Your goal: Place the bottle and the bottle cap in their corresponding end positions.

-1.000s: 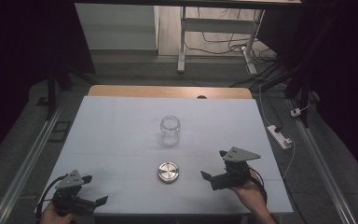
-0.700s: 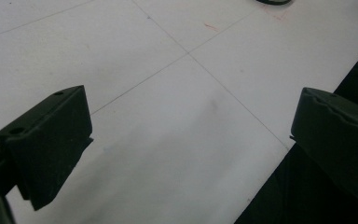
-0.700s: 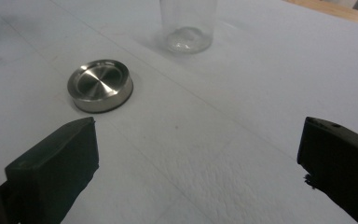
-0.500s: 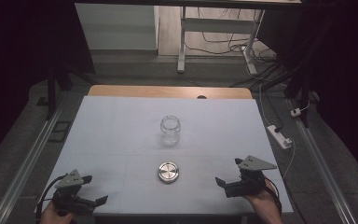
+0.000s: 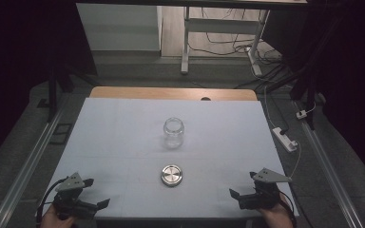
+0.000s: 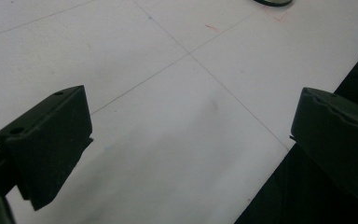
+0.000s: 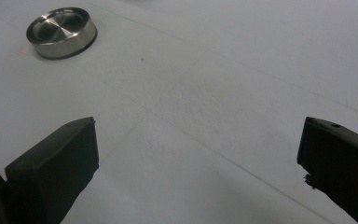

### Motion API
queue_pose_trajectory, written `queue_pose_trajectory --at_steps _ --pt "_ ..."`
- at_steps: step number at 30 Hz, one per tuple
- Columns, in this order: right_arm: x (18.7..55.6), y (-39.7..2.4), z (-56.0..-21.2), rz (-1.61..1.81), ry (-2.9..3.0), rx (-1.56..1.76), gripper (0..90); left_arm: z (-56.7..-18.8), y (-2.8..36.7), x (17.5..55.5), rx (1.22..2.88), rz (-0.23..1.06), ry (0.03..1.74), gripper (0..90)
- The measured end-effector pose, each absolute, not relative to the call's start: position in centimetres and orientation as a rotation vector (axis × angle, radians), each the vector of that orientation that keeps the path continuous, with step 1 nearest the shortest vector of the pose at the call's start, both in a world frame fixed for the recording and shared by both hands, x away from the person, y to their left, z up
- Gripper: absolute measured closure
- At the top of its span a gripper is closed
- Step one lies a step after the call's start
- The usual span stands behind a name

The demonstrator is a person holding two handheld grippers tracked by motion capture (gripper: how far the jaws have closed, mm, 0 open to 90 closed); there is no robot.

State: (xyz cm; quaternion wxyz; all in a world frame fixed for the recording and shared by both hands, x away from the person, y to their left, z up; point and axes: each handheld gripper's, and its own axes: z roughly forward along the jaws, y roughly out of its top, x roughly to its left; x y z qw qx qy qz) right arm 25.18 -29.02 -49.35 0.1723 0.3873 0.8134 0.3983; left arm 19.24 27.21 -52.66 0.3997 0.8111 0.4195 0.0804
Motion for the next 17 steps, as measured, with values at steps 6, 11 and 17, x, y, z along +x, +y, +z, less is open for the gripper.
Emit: queue_pose_trajectory --at_steps 6,11,17 --pt "24.79 -29.74 -49.56 1.134 2.295 1.146 0.0 -52.68 27.24 19.22 2.051 0.205 1.065 0.0" --pt "24.58 -30.05 -49.54 1.132 2.291 1.167 0.0 -52.68 27.20 19.22 2.055 0.205 1.068 0.0" --pt "24.63 -29.90 -49.64 1.107 2.298 1.174 0.0 -52.67 27.11 19.32 2.057 0.201 1.068 0.0"
